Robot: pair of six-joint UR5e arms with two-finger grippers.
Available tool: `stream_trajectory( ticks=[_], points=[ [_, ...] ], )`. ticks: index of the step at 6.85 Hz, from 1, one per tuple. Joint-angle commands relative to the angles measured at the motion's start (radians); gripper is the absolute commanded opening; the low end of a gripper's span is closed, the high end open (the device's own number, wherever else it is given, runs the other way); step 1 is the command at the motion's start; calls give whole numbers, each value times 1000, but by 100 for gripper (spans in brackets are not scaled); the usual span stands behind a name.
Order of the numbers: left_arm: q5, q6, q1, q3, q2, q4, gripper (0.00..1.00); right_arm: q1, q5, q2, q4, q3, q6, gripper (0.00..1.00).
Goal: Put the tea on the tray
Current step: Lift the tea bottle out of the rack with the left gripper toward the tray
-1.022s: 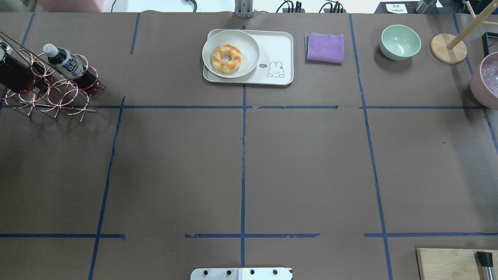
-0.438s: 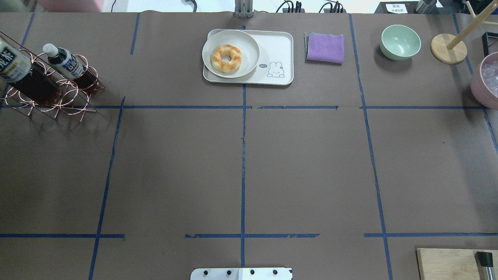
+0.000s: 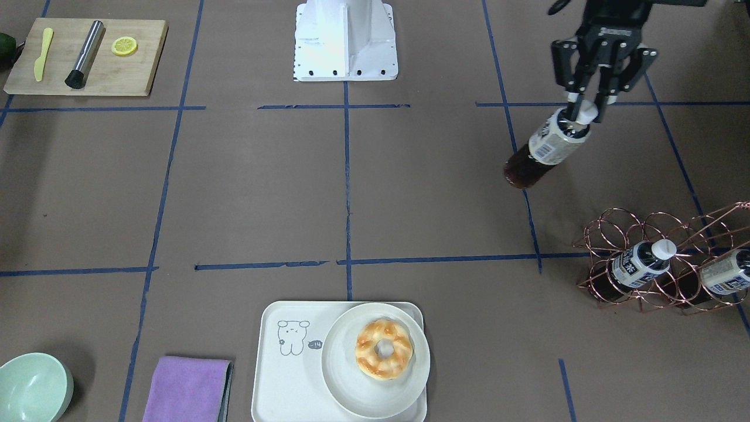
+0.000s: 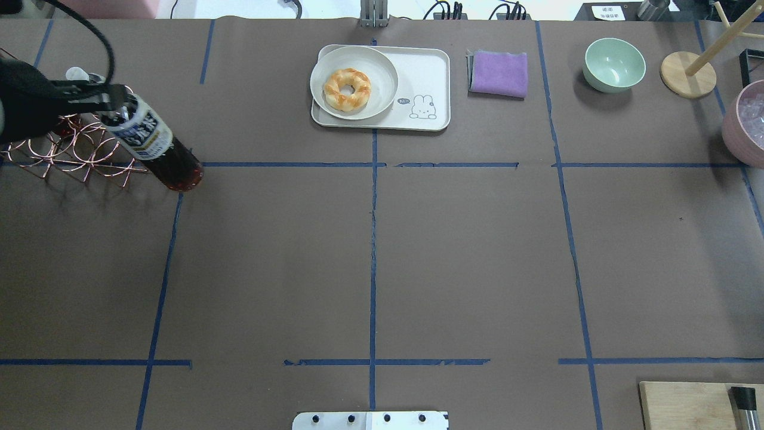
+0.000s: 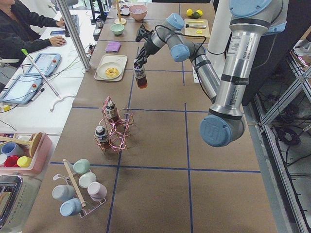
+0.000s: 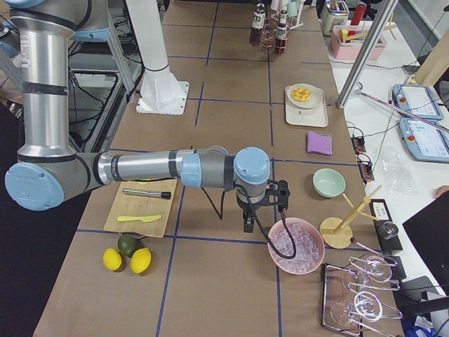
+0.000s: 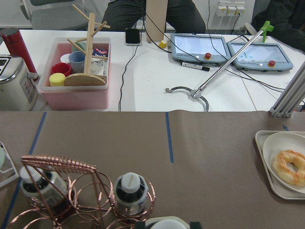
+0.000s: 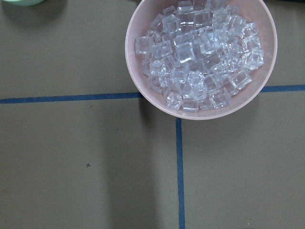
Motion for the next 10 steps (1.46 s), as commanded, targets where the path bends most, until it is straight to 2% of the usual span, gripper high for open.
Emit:
stream_trajectory(
  ticks=[1,4,7,8,10],
  points=[
    [169,-91,224,77,-193,128,0,0,-2,0,1,-2,-3,100],
    [177,-166,268,302,-397,114,0,0,0,0,2,3,-3,100],
    [203,-168,275,471,-502,69,0,0,0,0,2,5,-1,100],
    [261,-167,315,490,-502,64,0,0,0,0,2,5,-1,100],
    [268,-159,320,499,-505,62,0,0,0,0,1,3,-1,100]
  ],
)
